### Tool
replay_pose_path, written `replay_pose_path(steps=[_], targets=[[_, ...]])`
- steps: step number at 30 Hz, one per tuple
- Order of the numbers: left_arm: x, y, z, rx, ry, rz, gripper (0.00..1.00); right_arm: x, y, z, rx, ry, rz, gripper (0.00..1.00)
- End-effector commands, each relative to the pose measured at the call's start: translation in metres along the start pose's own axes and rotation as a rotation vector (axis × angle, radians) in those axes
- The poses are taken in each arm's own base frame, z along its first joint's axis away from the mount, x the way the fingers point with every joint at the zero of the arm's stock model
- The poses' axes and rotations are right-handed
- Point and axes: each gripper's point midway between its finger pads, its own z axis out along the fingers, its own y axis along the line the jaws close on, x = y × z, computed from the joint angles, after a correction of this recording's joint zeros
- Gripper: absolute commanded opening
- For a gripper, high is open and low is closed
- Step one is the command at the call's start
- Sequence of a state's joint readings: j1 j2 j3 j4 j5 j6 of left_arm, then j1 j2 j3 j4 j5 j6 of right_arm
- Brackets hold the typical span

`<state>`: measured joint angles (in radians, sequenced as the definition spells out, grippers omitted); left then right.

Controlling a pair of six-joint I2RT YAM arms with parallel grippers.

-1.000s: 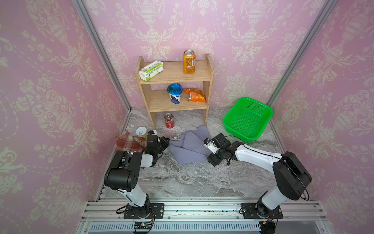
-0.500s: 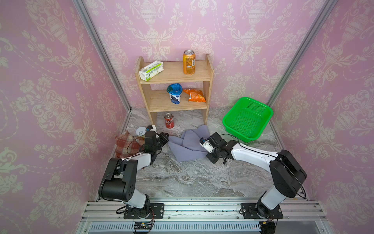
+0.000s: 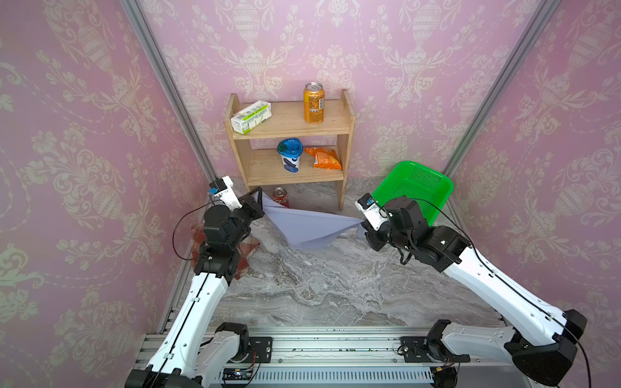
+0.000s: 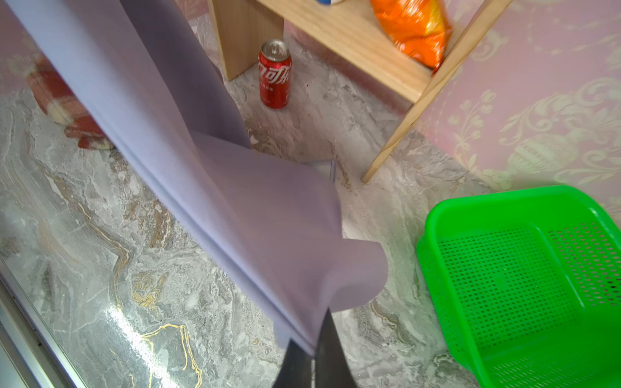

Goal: Roll up the skirts
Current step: Adjust the basket at the corner of the board.

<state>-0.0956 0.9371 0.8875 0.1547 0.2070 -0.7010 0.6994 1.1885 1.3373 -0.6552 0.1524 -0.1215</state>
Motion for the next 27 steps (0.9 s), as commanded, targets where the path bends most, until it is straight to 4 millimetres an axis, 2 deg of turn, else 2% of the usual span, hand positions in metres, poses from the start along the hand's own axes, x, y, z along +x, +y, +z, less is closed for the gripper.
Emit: replay_pose_path(steps=[1,4,8,10,13,16,18,20,23,25,27], targets=[[-0.015,-0.003,-0.008,-0.06,-0.007,0.066,0.0,-0.004,-0.021,-0.024,0.092,0.024,-0.02,0.0],[-0.024,-0.006,-0.002,-0.072,-0.015,0.084,0.0,-0.016,-0.03,-0.022,0.12,0.019,-0.036,0.0],[-0.025,0.0,0.022,-0.085,-0.006,0.08,0.0,-0.032,-0.048,-0.007,0.116,0.009,0.009,0.0],[-0.026,0.002,0.035,-0.089,-0.005,0.081,0.0,-0.045,-0.061,-0.003,0.117,-0.019,0.029,0.0],[-0.037,-0.005,0.056,-0.066,-0.02,0.093,0.0,-0.071,-0.079,-0.002,0.121,-0.056,0.033,0.0],[-0.057,-0.024,0.069,-0.027,-0.038,0.107,0.0,-0.101,-0.088,-0.013,0.121,-0.096,0.007,0.0],[-0.069,-0.037,0.07,-0.002,-0.058,0.116,0.0,-0.117,-0.089,-0.025,0.115,-0.126,-0.007,0.0],[-0.073,-0.045,0.064,0.013,-0.065,0.118,0.0,-0.125,-0.087,-0.038,0.103,-0.149,-0.013,0.0],[-0.058,-0.046,0.048,0.019,-0.045,0.114,0.0,-0.113,-0.076,-0.047,0.057,-0.147,0.0,0.0],[-0.033,-0.039,0.034,0.012,-0.012,0.099,0.0,-0.091,-0.063,-0.046,0.033,-0.131,0.007,0.0],[0.001,-0.028,0.015,-0.009,0.033,0.115,0.0,-0.062,-0.045,-0.04,0.028,-0.094,-0.002,0.0]])
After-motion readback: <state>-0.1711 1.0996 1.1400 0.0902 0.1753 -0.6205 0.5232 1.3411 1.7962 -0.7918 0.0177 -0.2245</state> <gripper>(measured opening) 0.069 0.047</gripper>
